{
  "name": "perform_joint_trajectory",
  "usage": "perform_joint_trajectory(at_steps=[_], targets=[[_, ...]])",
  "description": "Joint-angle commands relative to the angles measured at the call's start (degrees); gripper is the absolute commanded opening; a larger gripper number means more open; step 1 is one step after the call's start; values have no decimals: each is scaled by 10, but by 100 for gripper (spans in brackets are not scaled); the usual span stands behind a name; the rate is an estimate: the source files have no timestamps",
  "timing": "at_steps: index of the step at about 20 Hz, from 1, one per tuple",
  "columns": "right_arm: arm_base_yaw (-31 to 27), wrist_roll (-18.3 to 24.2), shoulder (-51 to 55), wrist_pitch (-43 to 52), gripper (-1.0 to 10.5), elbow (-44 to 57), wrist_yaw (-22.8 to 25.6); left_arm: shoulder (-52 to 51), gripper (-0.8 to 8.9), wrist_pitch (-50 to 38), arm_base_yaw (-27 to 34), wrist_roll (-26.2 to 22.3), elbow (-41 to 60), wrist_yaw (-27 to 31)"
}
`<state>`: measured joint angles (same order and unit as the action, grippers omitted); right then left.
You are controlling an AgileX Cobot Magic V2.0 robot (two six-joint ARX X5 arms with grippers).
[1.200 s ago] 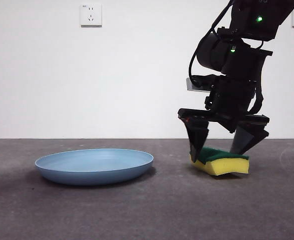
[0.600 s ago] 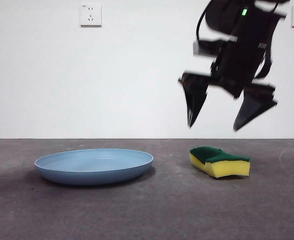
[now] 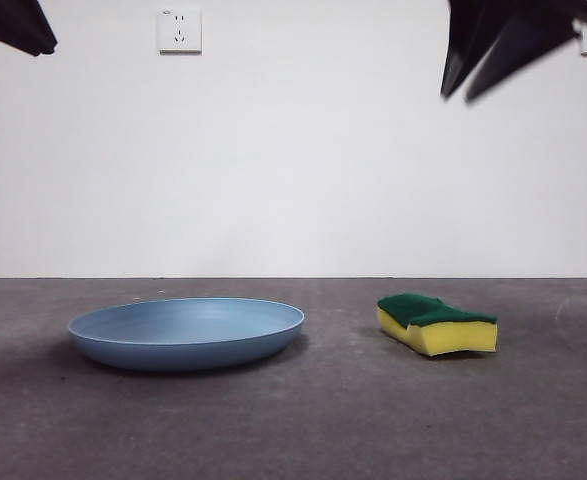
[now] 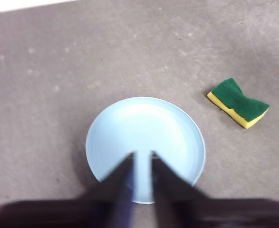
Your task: Pick up the plate,pick up the cloth,clean the plate with the cloth
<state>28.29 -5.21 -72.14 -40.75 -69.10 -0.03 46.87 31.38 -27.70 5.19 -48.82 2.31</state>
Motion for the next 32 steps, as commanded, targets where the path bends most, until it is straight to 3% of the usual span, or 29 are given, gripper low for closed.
perform_joint_trajectory(at_steps=[1, 6, 11, 13, 17, 29, 32], targets=[[12, 12, 23, 25, -10, 10, 0, -2, -8, -8, 0, -23, 6, 5], [45, 12, 90, 121, -11, 87, 2, -28, -9, -66, 0, -22, 53, 10], [56, -17, 162, 242, -12, 233, 9, -93, -9, -172, 1, 6, 184, 50], [64, -19, 191, 270, -11, 284, 20, -120, -9, -212, 1, 8, 231, 31], [66, -40, 194, 226, 1, 296, 19, -122, -3, -183, 0, 23, 237, 32], [66, -39, 194, 222, 1, 296, 19, -134, -3, -170, 2, 22, 237, 36], [66, -39, 194, 222, 1, 296, 19, -186, -3, -164, 24, -10, 238, 37]])
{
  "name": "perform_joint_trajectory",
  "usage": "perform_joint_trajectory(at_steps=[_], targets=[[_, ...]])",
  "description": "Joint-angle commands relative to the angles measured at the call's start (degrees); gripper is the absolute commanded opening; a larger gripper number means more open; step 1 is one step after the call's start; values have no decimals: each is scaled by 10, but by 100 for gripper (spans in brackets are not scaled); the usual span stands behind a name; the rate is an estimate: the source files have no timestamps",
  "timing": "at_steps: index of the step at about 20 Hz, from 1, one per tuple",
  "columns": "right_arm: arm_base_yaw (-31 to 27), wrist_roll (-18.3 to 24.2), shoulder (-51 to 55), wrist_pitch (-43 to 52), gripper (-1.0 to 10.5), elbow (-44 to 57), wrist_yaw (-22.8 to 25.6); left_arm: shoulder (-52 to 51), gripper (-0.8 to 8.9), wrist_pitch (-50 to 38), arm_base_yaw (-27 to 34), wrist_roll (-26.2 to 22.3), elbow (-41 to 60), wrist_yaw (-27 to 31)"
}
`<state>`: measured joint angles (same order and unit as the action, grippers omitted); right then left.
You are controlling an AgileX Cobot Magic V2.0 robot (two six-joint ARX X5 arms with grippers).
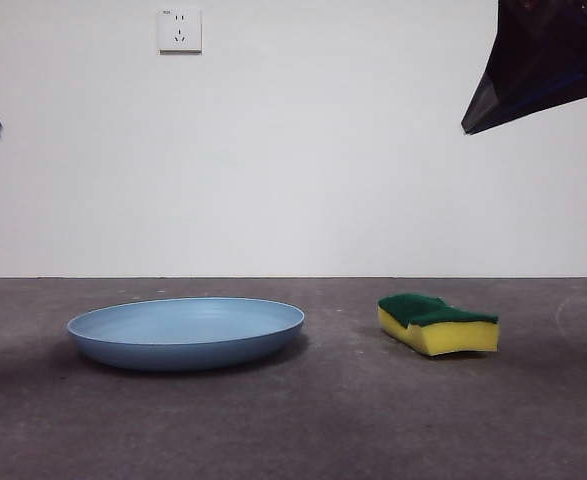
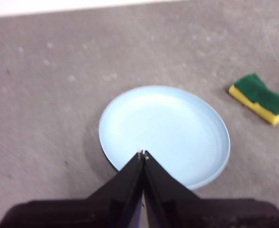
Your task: Pick up the plate,pick up the cloth,clean the plate with the cloth
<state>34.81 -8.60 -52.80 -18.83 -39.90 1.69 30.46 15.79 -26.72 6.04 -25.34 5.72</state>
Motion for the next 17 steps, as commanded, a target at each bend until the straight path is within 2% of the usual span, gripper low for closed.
perform_joint_trajectory(at_steps=[1, 3, 8, 11, 17], targets=[[1, -5, 1, 3, 1, 4, 2, -40, -3, -19, 31, -25, 7, 2], [1, -5, 1, 3, 1, 4, 2, -79, -3, -60, 71, -34, 36, -4], [1, -5, 1, 3, 1, 4, 2, -185, -3, -147, 153, -35, 150, -66], [1, -5, 1, 3, 1, 4, 2, -231, -3, -160, 186, -30, 207, -92], [1, -5, 1, 3, 1, 4, 2, -276, -3, -130, 220, -21, 252, -91]])
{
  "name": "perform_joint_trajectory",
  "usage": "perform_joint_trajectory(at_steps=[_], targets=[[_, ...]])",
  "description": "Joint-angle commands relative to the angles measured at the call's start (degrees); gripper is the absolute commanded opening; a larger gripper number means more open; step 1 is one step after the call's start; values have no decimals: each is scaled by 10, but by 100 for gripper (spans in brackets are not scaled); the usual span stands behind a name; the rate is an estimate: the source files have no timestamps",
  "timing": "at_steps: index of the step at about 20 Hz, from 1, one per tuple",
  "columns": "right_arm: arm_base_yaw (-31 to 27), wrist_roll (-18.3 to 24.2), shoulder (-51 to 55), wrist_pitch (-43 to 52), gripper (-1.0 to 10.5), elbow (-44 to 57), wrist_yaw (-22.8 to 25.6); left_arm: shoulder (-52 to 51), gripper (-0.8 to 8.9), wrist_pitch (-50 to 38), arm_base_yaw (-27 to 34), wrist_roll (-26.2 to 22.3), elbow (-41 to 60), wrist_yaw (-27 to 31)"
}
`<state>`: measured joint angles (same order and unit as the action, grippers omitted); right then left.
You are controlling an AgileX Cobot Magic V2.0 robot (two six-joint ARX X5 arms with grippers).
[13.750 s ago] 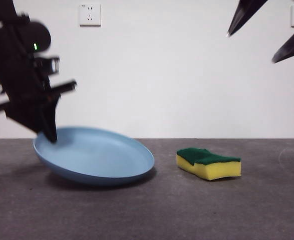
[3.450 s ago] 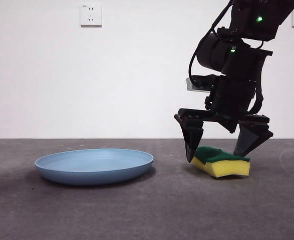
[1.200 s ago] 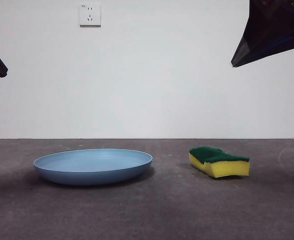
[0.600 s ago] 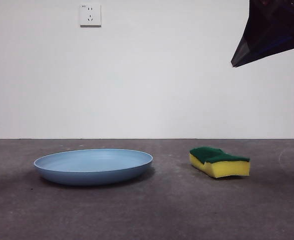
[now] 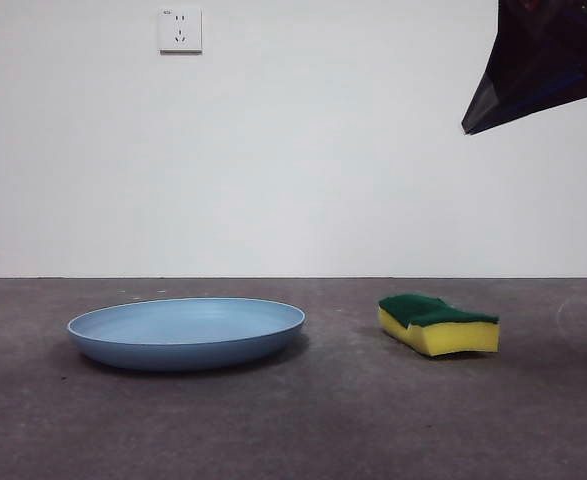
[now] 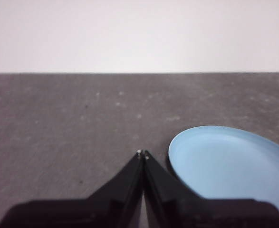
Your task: Pick up the plate,pick up the cloth,clean the plate with the cloth
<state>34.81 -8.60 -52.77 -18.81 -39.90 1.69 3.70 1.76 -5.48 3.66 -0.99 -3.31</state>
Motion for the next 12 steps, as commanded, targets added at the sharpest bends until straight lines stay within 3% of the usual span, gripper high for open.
perform_joint_trajectory(at_steps=[1, 4, 12], targets=[[1, -5, 1, 2, 1, 4, 2, -15, -3, 21, 12, 3, 8, -1], [1, -5, 1, 2, 1, 4, 2, -36, -3, 91, 24, 2, 7, 4], [1, -5, 1, 3, 1, 4, 2, -35, -3, 84, 26, 4, 7, 2]])
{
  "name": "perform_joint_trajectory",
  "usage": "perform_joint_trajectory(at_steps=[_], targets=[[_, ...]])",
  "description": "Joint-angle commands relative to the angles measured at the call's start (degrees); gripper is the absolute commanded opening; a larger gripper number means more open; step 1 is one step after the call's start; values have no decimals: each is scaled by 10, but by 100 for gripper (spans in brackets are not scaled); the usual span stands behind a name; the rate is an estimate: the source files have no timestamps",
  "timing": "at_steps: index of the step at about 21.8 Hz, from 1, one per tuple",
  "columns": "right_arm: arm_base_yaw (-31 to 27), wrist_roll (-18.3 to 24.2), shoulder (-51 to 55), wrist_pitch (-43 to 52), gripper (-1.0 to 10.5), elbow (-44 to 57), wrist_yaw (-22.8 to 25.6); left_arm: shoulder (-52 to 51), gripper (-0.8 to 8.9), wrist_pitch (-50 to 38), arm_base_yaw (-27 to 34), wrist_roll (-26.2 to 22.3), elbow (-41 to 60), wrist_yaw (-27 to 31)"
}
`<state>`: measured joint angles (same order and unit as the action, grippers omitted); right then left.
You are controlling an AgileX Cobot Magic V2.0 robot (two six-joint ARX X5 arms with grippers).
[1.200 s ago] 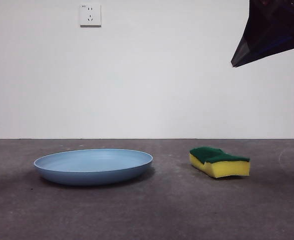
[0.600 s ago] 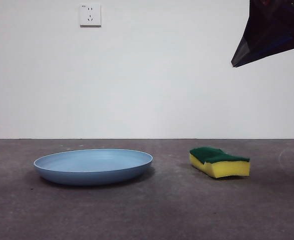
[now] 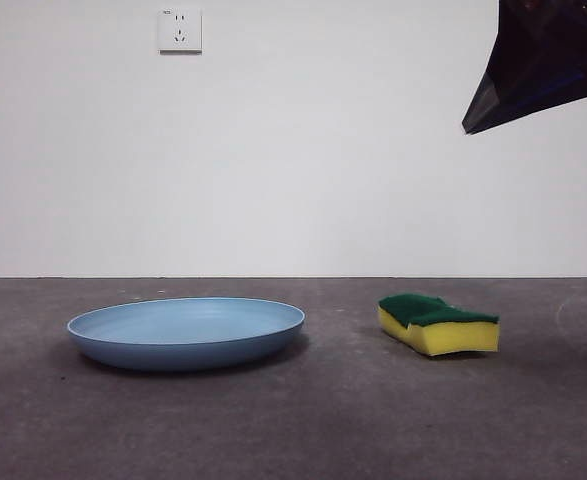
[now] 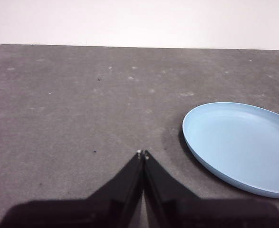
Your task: Pick up the plate,pick up the cloth,clean the plate with the cloth
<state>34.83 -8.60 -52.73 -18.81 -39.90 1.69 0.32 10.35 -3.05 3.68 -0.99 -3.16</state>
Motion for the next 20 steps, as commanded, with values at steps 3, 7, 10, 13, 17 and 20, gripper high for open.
perform_joint_trajectory(at_steps=[3, 7, 10, 13, 17, 20], targets=[[1, -5, 0, 2, 1, 4, 2, -1, -3, -2, 2, 4, 7, 1], [1, -5, 0, 3, 1, 4, 2, -1, -3, -2, 2, 4, 7, 1], [-2, 25, 12, -2, 1, 4, 49, -1, -3, -2, 2, 4, 7, 1], [-27, 51, 49, -14, 1, 5, 59, -1, -3, -2, 2, 4, 7, 1], [-136, 91, 131, 11, 1, 45, -6, -1, -3, -1, 2, 4, 7, 1], [-234, 91, 220, 90, 1, 119, -78, -1, -3, -1, 2, 4, 7, 1]])
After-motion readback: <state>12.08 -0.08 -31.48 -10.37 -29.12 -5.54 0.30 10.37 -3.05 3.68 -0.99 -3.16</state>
